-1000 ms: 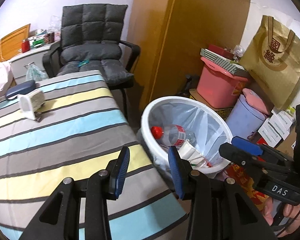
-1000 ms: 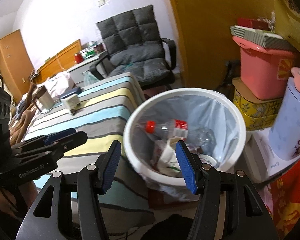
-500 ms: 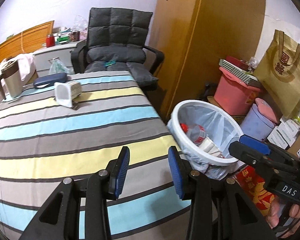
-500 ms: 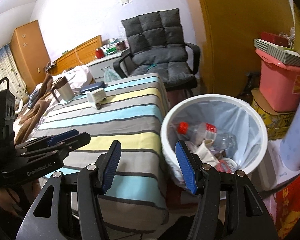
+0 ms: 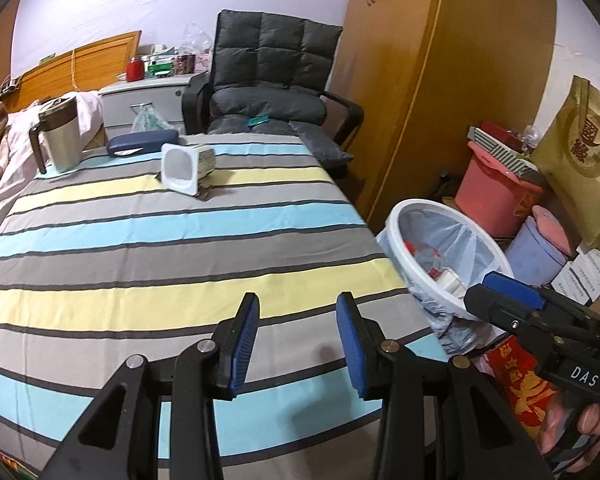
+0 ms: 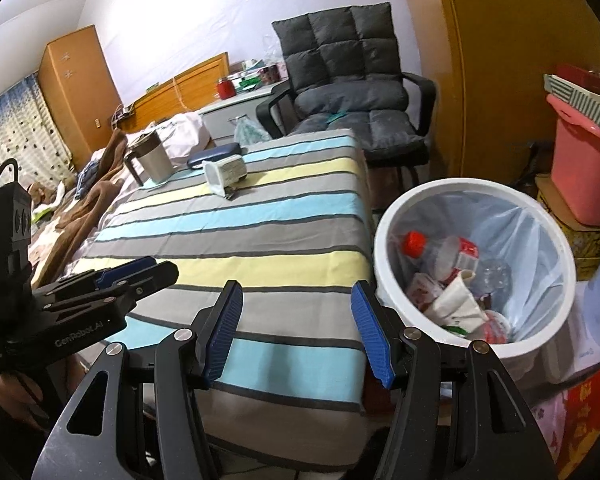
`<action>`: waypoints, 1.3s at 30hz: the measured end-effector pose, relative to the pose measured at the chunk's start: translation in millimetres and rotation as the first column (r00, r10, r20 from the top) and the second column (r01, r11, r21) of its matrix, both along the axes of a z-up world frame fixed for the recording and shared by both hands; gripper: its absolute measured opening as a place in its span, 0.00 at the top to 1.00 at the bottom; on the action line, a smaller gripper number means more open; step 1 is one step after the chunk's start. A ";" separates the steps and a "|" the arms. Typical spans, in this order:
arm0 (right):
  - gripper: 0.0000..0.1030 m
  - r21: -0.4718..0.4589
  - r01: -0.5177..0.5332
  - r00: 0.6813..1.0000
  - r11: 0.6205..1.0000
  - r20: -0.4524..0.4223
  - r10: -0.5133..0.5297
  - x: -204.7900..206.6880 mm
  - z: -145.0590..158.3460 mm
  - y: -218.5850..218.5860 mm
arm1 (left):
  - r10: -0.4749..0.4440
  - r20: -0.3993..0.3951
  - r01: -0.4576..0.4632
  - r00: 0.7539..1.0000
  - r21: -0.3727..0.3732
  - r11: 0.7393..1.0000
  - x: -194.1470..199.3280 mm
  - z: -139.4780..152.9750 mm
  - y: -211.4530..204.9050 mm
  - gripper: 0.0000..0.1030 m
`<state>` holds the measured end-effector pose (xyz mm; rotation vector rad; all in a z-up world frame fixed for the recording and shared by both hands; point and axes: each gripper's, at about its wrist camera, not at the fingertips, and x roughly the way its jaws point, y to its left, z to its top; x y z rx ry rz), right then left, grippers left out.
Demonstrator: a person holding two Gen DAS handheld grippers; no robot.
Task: Collect trash
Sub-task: 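Move both open grippers back over the table toward the yogurt cup, then grasp the white yogurt cup with the left gripper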
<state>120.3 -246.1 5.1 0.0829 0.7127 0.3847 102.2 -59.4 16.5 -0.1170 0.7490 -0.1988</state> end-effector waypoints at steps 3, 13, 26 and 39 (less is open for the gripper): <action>0.43 0.006 -0.008 1.000 1.000 -0.002 0.008 0.7 0.8 3.6 | 0.008 -0.009 -0.008 1.000 0.003 1.000 0.5 -2.2 6.4 0.60; 0.43 -0.010 -0.048 0.999 0.999 0.000 0.048 24.2 7.7 22.2 | 0.067 -0.016 -0.066 0.998 0.020 0.998 15.9 -1.3 36.7 0.60; 0.43 -0.059 -0.097 0.995 0.994 0.005 0.098 65.6 11.4 43.9 | 0.091 0.011 -0.091 0.996 0.040 0.995 86.3 7.8 73.2 0.52; 0.43 -0.058 -0.115 0.993 0.992 -0.020 0.114 103.0 6.5 48.7 | 0.073 -0.066 -0.071 0.995 0.044 0.997 175.8 -28.3 69.6 0.52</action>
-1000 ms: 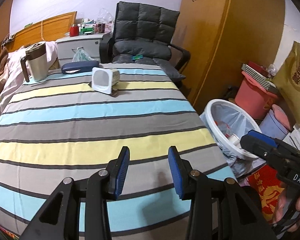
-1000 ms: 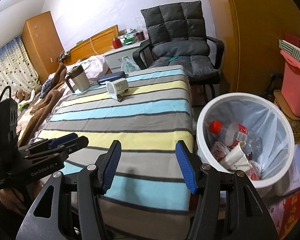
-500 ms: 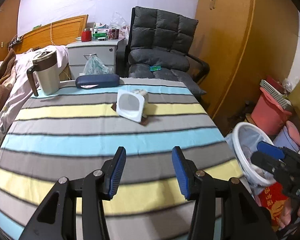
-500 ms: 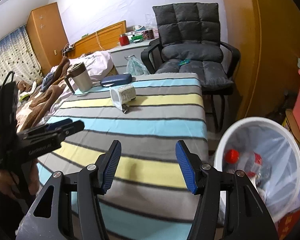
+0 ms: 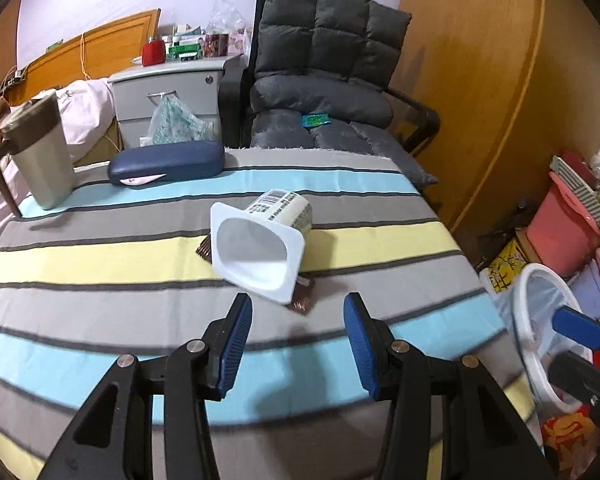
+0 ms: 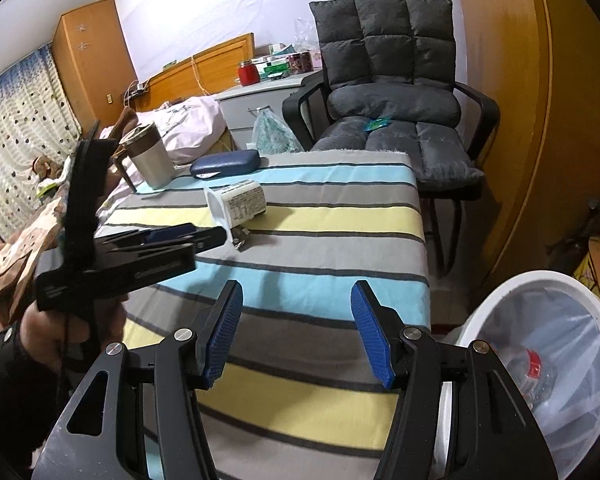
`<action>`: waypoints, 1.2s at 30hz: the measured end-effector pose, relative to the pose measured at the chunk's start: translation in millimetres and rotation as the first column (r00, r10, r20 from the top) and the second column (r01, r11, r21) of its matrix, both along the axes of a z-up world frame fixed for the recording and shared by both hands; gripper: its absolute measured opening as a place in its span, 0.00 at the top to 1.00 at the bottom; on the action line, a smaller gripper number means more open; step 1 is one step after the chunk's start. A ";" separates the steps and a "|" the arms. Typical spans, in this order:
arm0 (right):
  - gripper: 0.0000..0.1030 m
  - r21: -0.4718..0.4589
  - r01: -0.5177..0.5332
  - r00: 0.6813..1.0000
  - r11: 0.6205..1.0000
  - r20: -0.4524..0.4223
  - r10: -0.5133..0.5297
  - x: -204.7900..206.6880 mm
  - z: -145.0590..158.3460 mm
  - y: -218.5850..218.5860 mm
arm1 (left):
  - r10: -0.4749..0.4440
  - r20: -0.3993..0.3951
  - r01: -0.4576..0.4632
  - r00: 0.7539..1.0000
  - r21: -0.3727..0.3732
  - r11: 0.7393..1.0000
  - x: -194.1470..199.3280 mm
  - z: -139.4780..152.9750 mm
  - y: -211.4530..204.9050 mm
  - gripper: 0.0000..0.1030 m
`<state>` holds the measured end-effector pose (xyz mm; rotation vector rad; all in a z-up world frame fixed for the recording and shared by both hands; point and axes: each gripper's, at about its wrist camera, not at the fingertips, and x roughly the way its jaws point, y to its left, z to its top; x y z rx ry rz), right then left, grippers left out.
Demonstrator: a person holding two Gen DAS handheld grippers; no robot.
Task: Collect trash
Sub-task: 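Grasp the white yogurt cup with the left gripper, then grasp the brown snack wrapper with the right gripper while the left gripper holds the cup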
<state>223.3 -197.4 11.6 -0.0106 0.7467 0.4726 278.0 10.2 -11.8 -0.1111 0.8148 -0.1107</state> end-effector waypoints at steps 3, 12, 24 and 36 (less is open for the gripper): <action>0.43 0.000 0.002 1.000 1.000 -0.011 -0.002 6.1 -3.4 -0.2 | 0.009 -0.008 -0.009 1.000 0.006 1.000 14.2 -7.5 -0.8 0.52; 0.45 0.007 0.003 0.999 1.000 -0.037 -0.002 17.4 -8.8 -2.2 | 0.020 -0.022 -0.020 1.000 0.001 1.000 35.3 -17.5 -1.9 0.84; 0.50 -0.010 -0.086 0.996 0.996 -0.020 0.086 25.5 0.9 21.4 | 0.065 0.025 -0.065 0.998 0.001 0.998 -4.3 9.3 30.3 0.92; 0.50 -0.099 -0.225 0.974 0.969 -0.060 0.220 62.5 -21.3 78.9 | 0.166 0.019 -0.167 0.986 0.024 0.986 -39.6 7.7 80.6 0.93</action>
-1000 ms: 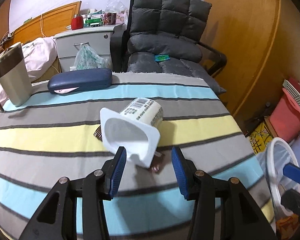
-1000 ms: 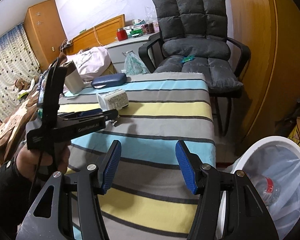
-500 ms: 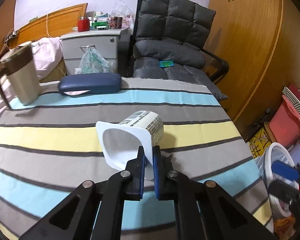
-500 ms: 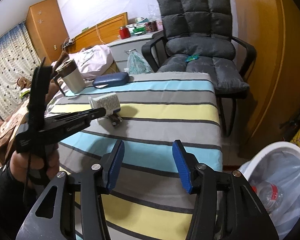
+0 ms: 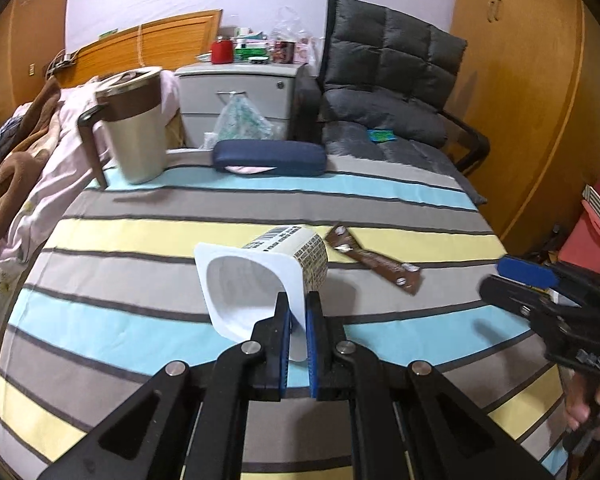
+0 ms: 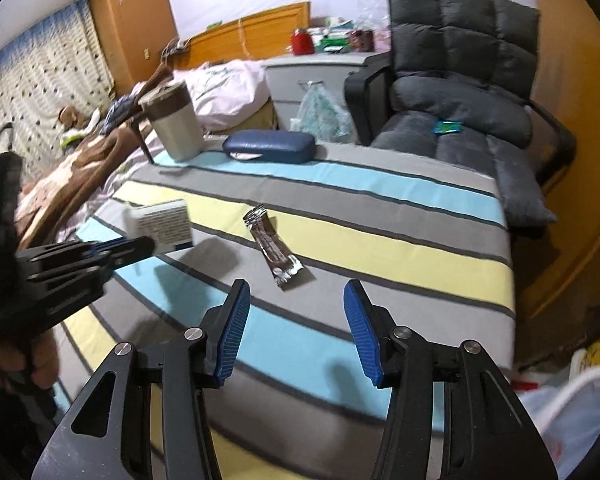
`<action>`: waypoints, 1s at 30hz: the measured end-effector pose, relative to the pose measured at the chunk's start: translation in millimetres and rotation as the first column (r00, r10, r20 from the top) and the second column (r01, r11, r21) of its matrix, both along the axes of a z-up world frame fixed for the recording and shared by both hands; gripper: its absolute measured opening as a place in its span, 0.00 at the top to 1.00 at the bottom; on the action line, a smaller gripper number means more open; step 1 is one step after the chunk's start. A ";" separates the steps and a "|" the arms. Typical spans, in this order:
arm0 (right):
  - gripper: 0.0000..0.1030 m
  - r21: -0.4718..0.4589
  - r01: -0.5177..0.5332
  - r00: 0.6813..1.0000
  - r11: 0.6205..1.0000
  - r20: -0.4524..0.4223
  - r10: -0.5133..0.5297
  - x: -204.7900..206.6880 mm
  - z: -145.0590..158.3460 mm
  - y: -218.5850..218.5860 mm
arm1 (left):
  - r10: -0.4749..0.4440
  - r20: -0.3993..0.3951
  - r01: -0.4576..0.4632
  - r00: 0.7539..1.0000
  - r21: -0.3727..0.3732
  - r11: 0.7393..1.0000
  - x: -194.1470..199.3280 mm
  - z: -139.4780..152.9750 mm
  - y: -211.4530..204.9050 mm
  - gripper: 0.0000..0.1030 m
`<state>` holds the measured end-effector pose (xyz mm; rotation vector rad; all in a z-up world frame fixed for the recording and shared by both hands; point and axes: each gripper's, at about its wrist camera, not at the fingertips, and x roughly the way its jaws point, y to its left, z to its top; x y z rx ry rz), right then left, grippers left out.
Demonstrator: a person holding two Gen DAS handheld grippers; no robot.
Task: Collect trash
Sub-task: 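Grasp the brown snack wrapper with the right gripper while the left gripper holds the cup, then carry the yogurt cup and snack wrapper toward the white bin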
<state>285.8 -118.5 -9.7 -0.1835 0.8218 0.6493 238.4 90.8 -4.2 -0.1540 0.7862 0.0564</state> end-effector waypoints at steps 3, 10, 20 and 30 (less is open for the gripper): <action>0.50 -0.019 -0.016 0.999 1.000 -0.028 0.016 9.9 -9.9 12.5 | 0.014 -0.006 -0.014 1.000 -0.012 1.000 -3.3 -3.4 11.4 0.93; 0.50 -0.072 -0.044 0.997 0.996 -0.059 0.040 26.7 -28.0 31.8 | 0.004 -0.030 -0.005 1.000 -0.030 1.000 -5.1 -14.3 20.3 0.92; 0.81 -0.106 -0.054 0.998 0.993 -0.050 0.049 24.5 -29.4 44.7 | -0.011 -0.035 0.010 0.999 -0.047 0.999 -6.2 -19.1 19.9 0.92; 0.81 -0.039 -0.013 0.999 0.999 -0.054 0.011 -6.4 -14.2 19.2 | -0.028 -0.019 0.027 0.999 -0.045 0.999 -22.2 -11.8 7.3 0.92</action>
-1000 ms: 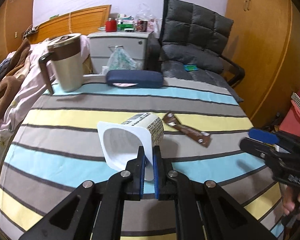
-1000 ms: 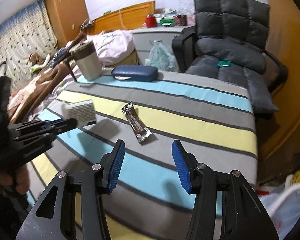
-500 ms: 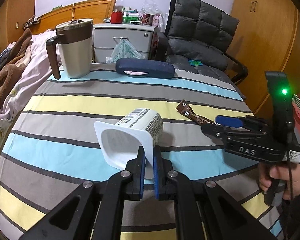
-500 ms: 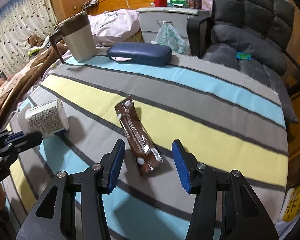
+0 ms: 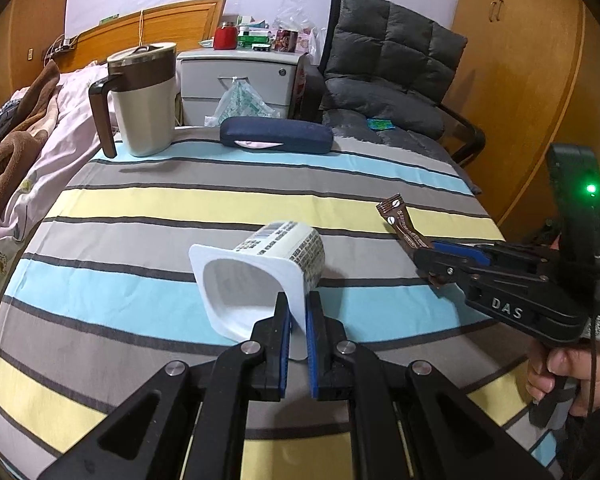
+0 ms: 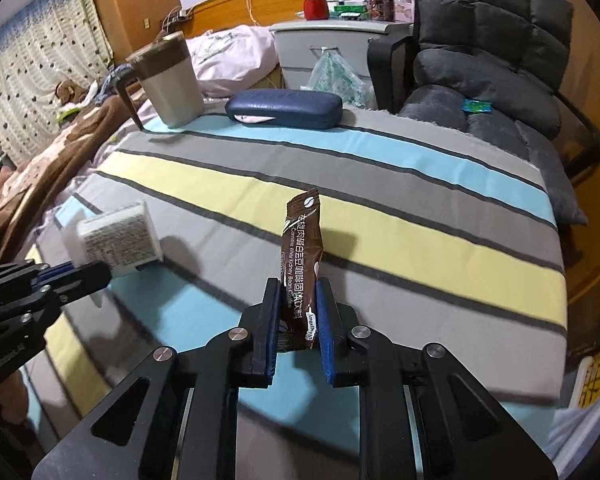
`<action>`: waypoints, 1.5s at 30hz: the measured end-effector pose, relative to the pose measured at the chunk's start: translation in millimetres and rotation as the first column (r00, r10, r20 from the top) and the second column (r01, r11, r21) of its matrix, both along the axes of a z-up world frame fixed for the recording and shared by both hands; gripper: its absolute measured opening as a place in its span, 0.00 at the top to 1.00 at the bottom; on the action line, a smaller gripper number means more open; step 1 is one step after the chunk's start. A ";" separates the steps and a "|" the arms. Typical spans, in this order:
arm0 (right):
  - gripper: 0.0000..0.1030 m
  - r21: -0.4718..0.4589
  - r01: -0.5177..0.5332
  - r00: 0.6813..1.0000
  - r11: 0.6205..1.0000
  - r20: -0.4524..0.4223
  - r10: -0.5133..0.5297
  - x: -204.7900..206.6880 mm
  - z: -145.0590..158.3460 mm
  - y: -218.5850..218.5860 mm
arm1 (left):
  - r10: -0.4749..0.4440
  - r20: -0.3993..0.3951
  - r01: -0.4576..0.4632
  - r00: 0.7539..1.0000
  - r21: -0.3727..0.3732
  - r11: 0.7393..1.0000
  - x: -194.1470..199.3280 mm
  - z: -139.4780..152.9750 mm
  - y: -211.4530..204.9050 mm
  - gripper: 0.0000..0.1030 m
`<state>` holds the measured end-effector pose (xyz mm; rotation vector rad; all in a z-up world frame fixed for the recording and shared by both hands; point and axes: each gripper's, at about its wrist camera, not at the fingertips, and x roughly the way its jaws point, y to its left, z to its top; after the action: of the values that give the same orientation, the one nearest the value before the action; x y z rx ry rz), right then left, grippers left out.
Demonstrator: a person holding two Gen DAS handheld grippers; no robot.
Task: Collect trash
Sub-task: 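Carry the yogurt cup and snack wrapper toward the white bin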
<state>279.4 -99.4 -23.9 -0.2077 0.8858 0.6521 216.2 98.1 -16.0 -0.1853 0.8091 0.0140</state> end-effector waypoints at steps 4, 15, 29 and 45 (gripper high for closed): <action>0.81 0.026 0.012 1.000 1.000 0.010 -0.012 -13.5 8.0 -8.7 | -0.009 0.011 0.009 1.000 0.002 1.000 -10.0 4.9 -9.9 0.93; 0.81 0.068 0.071 0.997 0.995 0.023 -0.073 -59.1 21.7 -45.2 | -0.058 0.026 0.059 0.998 -0.002 0.998 -46.7 19.0 -43.3 0.93; 0.81 0.129 0.155 0.986 0.979 0.040 -0.161 -106.3 27.7 -79.2 | -0.141 0.049 0.143 0.989 -0.031 0.989 -94.1 30.9 -85.8 0.93; 0.81 0.166 0.226 0.970 0.960 0.054 -0.238 -130.7 30.1 -103.7 | -0.221 0.076 0.225 0.972 -0.038 0.974 -111.2 42.7 -127.5 0.93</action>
<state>148.7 -203.1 6.2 0.0164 0.7693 0.4896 105.0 -29.4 26.7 -0.1365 0.7558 -0.2223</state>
